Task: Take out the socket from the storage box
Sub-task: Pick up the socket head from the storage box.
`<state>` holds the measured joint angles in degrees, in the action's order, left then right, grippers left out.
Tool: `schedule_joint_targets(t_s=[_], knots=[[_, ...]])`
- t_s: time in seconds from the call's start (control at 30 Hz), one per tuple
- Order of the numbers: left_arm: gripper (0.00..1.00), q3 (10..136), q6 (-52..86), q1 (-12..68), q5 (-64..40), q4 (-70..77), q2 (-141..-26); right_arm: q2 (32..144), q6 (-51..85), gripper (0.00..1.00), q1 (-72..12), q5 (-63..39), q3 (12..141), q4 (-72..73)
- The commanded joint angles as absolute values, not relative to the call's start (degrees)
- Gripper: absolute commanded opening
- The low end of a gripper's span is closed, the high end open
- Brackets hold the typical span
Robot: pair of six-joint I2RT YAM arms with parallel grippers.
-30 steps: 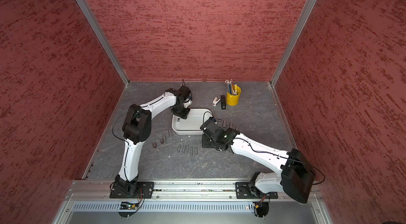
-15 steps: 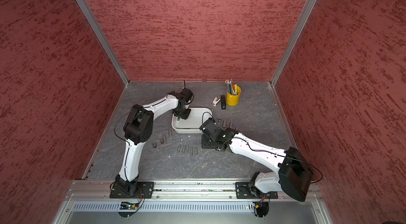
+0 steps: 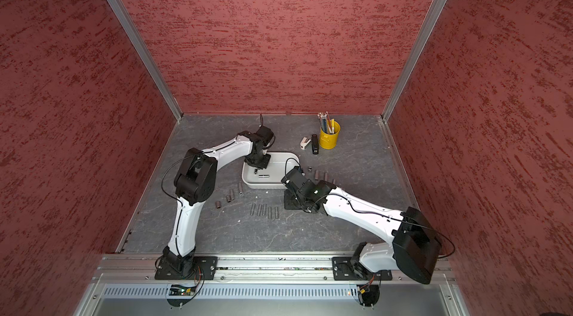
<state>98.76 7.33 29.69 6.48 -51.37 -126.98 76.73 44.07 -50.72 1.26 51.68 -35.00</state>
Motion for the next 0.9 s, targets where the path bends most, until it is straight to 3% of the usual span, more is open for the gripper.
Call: schedule_joint_targets(t_s=[0.0, 0.47, 0.87], knots=[[0.19, 97.45, 9.34, 29.64, 6.39, -53.13, -128.35, 77.06, 43.77, 0.47, -50.34, 0.69, 51.06, -33.93], [0.13, 95.28, 16.48, 28.32, 3.54, -54.73, -113.92, 76.81, 43.29, 0.46, -50.36, 1.40, 51.32, -34.19], [0.13, 62.94, 30.77, 21.56, 5.88, -54.37, -82.46, 77.14, 41.72, 0.46, -50.36, 1.67, 53.21, -34.28]])
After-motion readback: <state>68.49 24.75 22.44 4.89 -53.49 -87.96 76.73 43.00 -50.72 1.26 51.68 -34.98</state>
